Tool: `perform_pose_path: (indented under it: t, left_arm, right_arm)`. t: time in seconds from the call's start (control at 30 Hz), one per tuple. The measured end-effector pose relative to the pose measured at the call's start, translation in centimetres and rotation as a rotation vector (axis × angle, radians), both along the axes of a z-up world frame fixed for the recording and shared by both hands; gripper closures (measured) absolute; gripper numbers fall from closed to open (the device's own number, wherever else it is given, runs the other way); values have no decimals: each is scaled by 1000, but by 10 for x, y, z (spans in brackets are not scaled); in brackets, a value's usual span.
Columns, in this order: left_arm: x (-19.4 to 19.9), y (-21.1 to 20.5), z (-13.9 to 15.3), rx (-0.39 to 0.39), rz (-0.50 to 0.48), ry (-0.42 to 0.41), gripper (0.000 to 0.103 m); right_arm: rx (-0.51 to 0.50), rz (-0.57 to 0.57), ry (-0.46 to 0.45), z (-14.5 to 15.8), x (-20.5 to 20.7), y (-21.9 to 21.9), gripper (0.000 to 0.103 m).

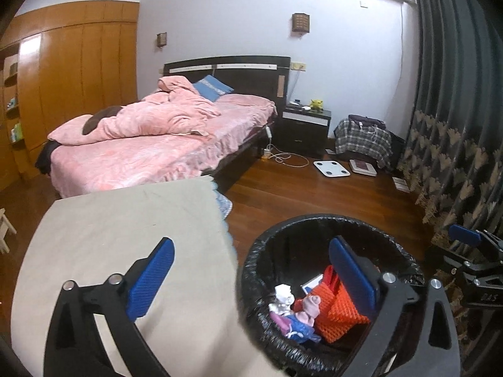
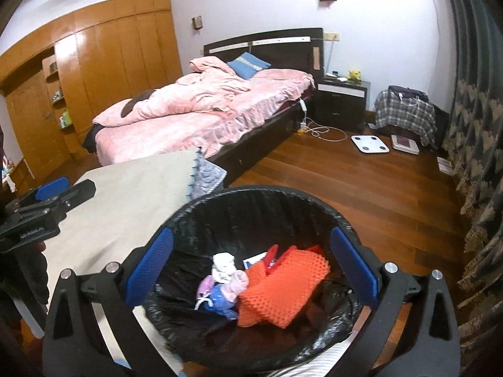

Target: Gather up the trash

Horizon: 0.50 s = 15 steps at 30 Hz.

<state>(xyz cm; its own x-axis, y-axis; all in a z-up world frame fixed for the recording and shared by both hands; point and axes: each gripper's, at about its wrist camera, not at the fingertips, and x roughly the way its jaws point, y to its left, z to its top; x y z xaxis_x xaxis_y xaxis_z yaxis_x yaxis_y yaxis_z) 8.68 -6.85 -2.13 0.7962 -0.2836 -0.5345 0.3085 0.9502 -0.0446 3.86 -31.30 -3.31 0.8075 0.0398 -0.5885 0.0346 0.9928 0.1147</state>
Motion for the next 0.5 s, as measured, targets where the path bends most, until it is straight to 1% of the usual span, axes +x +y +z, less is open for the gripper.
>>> perform_pose_path:
  t: [0.2, 0.5]
  left_arm:
    - [-23, 16, 10, 3, 33, -22, 6]
    - [-54, 23, 15, 31, 32, -44, 6]
  right_arm:
    - [-14, 17, -19, 17, -14, 18, 5]
    - [-26, 42, -31, 28, -35, 38, 5]
